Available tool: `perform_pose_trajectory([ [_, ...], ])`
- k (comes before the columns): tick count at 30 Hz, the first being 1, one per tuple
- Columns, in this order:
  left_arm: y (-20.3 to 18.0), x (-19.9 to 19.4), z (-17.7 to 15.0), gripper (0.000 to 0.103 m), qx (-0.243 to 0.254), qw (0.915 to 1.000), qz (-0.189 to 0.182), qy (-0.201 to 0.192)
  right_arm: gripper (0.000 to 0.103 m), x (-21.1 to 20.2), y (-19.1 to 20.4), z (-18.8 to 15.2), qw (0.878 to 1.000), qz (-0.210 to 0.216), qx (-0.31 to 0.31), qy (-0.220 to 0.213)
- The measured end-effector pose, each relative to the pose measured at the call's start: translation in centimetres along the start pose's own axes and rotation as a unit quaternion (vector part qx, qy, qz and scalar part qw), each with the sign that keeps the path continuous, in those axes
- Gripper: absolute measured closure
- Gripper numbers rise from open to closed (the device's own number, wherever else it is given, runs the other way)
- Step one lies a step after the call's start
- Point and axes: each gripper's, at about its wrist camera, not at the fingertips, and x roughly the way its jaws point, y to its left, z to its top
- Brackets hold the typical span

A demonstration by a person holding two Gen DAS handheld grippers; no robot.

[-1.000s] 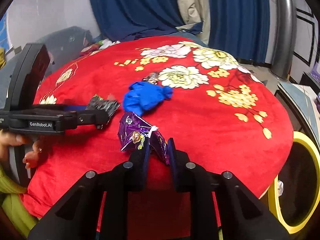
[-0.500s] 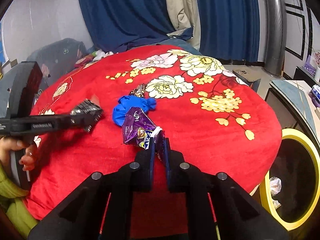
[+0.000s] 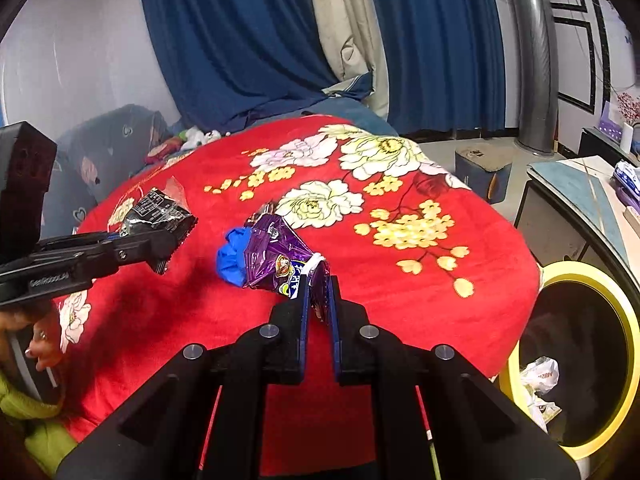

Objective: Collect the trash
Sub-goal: 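Close the left tool on the black-green snack bag while the right lifts the purple wrapper, then carry the snack bag and purple wrapper in both tools over the bin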

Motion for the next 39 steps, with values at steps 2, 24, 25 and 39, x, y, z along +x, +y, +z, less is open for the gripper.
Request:
perform_pose_trajectory([
  [2, -1.0, -0.1, 0.4, 0.091, 0.007, 1.0000, -0.003, -0.006, 0.094, -0.3, -0.5, 0.2, 1.000, -0.001, 0.007, -0.005],
  [24, -9.7, 3.3, 3.4, 0.091, 0.074, 0.9953, -0.057, -0.025, 0.094, -5.5, -8.6, 1.8, 0.992, -0.069, 0.073, -0.073],
  [25, -10.3, 3.7, 3.5, 0.091, 0.078, 0.9948, -0.061, -0.023, 0.094, -5.9, -9.3, 1.7, 0.991, -0.076, 0.080, -0.075],
  [39, -16.9, 9.2, 4.2, 0.091, 0.126, 0.9852, -0.116, 0.008, 0.094, -8.9, -16.7, -1.7, 0.972, -0.158, 0.157, -0.071],
])
